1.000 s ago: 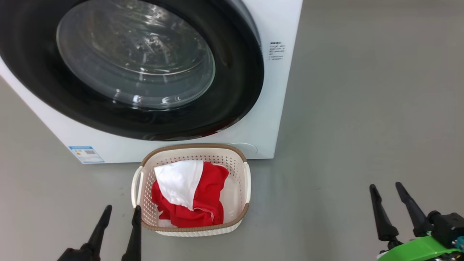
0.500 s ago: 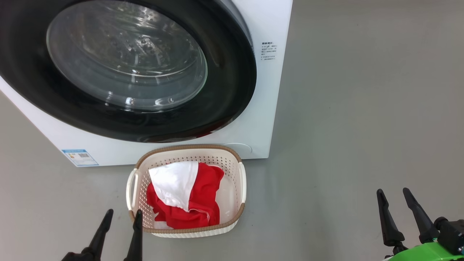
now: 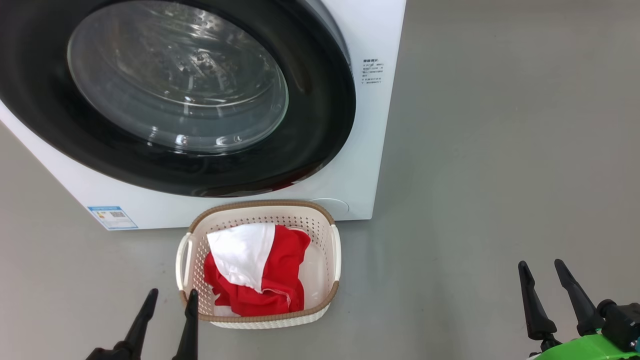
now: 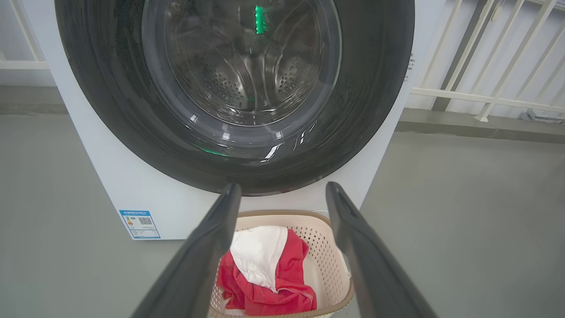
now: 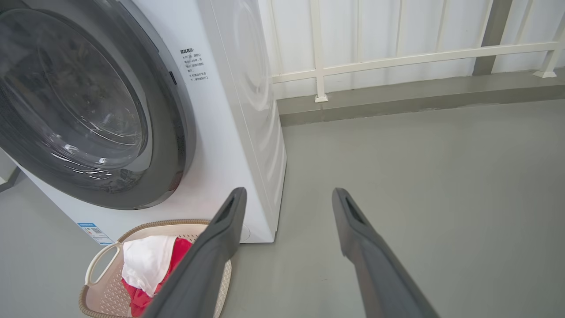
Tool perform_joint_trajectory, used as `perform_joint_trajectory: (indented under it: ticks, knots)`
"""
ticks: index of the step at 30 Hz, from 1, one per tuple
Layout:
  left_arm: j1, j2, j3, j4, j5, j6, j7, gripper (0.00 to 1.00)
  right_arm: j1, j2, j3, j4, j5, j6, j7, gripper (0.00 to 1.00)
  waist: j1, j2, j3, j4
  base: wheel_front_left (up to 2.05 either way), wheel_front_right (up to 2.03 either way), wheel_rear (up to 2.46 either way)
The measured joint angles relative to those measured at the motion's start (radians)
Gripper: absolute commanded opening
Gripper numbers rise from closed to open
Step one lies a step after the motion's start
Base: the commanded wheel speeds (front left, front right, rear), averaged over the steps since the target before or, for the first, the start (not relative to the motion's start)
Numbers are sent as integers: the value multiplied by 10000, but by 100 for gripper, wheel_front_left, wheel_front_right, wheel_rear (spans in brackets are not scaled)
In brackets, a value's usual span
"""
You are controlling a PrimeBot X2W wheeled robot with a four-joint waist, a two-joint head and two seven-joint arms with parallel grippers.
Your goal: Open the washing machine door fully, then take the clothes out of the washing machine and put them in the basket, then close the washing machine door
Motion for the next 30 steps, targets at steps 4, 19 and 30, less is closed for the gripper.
perform_joint_trajectory:
  ticks: [4, 19, 30]
  knots:
    - [1, 42, -102, 0, -65, 0, 0, 100, 1, 10, 2, -2, -29, 0, 0, 100, 0, 0, -31, 17, 0, 0, 0]
    - [18, -169, -213, 895, -685, 13, 196, 0, 7, 451, 54, 911, 476, 2, 186, 0, 9, 0, -92, -18, 0, 0, 0]
    - [13, -157, -211, 911, -1852, 15, 453, 0, -5, 451, 40, 909, 1434, 2, 477, 0, 3, 0, -145, -86, 0, 0, 0]
